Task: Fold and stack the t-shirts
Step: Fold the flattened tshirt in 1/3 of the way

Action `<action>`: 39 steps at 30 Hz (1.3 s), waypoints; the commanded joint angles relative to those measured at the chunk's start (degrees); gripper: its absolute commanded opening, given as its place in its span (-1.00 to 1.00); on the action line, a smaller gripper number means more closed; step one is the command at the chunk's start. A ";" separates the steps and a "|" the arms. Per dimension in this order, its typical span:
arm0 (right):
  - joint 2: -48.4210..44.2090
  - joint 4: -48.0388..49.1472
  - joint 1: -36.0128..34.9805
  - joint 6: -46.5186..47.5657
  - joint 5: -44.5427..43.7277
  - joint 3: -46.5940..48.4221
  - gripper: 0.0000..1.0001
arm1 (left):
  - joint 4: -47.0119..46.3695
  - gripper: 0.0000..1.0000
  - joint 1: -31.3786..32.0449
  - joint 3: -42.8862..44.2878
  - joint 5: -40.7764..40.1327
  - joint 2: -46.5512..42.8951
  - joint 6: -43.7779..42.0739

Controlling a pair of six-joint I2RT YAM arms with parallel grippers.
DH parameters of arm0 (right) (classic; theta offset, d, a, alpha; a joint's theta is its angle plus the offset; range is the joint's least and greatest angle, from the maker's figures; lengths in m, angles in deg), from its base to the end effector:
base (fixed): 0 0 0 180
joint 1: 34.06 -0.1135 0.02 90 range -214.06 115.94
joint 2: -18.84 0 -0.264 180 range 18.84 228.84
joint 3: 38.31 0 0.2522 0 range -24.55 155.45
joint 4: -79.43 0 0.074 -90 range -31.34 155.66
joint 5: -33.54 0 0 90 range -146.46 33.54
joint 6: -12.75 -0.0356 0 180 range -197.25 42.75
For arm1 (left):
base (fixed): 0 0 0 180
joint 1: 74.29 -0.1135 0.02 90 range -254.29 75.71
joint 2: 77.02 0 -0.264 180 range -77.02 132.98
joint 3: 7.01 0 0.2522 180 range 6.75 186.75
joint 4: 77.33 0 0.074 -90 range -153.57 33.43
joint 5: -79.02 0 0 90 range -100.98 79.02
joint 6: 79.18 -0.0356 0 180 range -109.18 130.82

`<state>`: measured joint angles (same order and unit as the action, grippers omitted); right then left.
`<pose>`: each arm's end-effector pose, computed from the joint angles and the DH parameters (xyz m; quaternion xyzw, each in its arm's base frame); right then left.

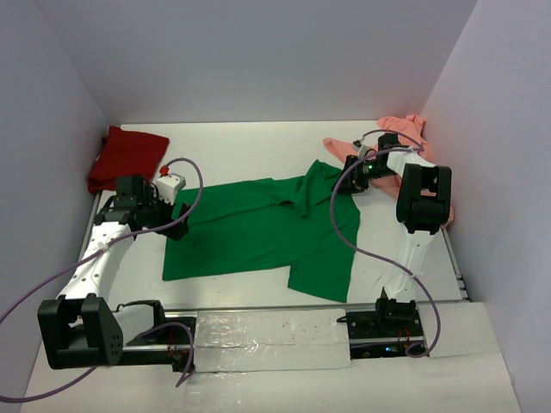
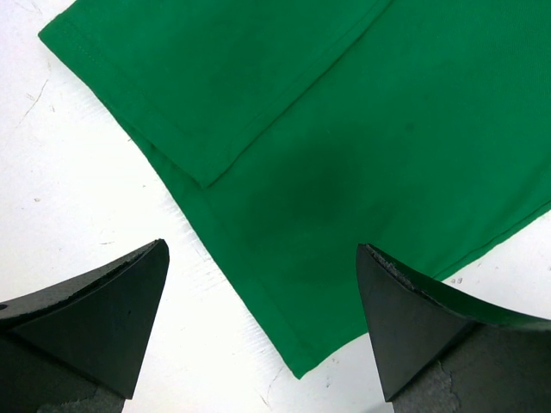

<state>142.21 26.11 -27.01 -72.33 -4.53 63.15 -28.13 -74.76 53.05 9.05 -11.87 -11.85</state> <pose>0.4239 -0.0242 0.1471 -0.0397 0.8925 0.4198 0.1602 0.2231 -0.0104 0.2434 0.2328 0.9095 -0.1016 0.3290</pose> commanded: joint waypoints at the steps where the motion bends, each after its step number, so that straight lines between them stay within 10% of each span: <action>1: 0.99 -0.62 0.25 -0.27 1.17 1.60 -0.07 | -0.11 0.99 -0.06 0.19 1.85 -1.34 0.53; 39: 4.51 3.51 -1.51 -3.34 6.26 2.03 -0.08 | -0.64 0.99 -0.06 -0.16 3.70 0.16 0.70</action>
<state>145.78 28.17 -27.54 -74.88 -1.65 63.65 -27.76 -74.76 53.05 10.74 -11.70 -11.79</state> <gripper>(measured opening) 0.460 0.993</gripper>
